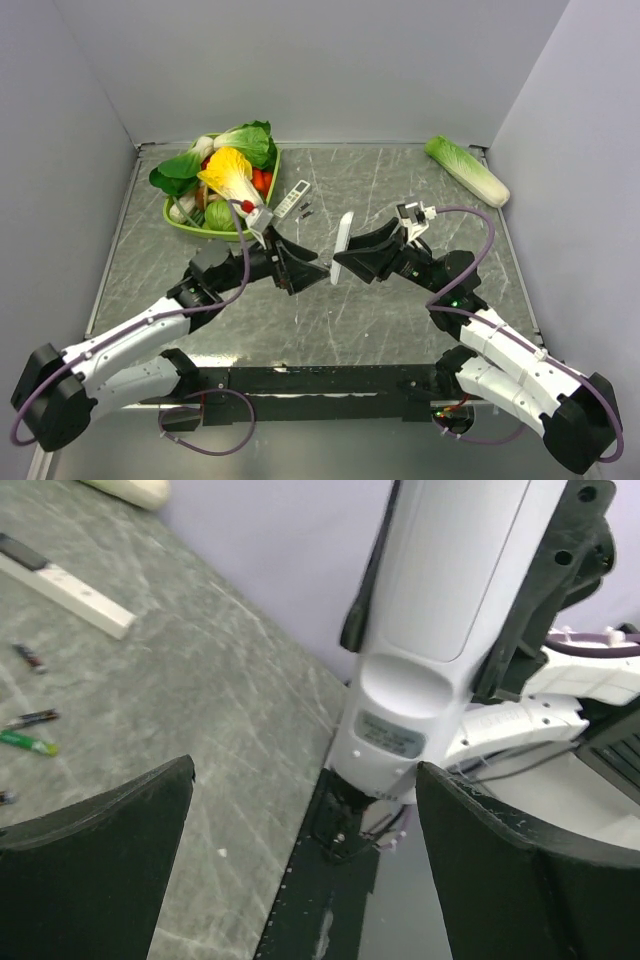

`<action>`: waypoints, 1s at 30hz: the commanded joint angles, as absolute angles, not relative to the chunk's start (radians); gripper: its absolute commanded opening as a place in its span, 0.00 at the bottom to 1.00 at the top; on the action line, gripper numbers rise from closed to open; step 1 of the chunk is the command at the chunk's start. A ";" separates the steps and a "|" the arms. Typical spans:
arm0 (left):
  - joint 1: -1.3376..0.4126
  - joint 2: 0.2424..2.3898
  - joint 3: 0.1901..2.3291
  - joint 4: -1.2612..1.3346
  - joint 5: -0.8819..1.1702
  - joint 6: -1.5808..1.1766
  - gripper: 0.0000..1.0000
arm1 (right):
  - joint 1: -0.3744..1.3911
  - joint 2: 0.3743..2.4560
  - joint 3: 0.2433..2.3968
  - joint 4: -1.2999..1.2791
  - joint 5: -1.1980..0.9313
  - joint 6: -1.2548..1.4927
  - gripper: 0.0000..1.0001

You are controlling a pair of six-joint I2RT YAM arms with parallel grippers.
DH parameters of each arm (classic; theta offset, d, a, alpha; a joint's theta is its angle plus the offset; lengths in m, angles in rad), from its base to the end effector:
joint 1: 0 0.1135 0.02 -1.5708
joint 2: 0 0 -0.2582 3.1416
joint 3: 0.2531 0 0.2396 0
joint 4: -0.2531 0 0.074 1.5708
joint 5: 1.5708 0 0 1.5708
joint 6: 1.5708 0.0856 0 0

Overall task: Load the batteries into the remote control
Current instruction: Adjust the remote control.

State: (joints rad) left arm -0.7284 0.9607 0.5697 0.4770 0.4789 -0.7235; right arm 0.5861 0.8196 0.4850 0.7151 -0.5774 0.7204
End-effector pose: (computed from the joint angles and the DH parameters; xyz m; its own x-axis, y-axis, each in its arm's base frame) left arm 0.1669 -0.2017 0.3051 -0.5699 -0.2790 -0.7729 0.7420 0.2295 -0.6299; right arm 0.1557 0.1594 0.3368 -0.3517 0.4300 -0.8315 -0.8697 0.1784 0.4602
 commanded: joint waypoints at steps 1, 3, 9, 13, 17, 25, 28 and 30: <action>-0.781 1.026 0.647 0.621 0.485 -0.732 0.97 | 0.603 0.818 0.485 0.819 -0.606 0.735 0.20; -0.807 1.058 0.660 0.640 0.494 -0.732 0.98 | 0.606 0.821 0.480 0.825 -0.606 0.733 0.20; -0.841 1.104 0.660 0.704 0.517 -0.756 0.97 | 0.612 0.830 0.471 0.850 -0.604 0.736 0.20; -0.848 1.123 0.654 0.724 0.534 -0.770 0.86 | 0.615 0.838 0.466 0.873 -0.612 0.747 0.20; -0.850 1.135 0.644 0.758 0.552 -0.795 0.79 | 0.618 0.839 0.468 0.874 -0.627 0.744 0.20; -0.851 1.143 0.666 0.674 0.546 -0.770 0.19 | 0.620 0.825 0.469 0.806 -0.634 0.707 0.31; -0.851 1.111 0.687 0.484 0.477 -0.700 0.04 | 0.620 0.790 0.494 0.677 -0.620 0.660 0.46; -0.851 1.092 0.716 0.392 0.390 -0.629 0.01 | 0.620 0.767 0.515 0.561 -0.585 0.620 0.58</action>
State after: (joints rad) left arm -0.8505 1.1286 0.6449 0.5983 0.5529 -0.7300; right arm 0.6098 0.8246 0.4648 0.7063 -0.5949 0.7235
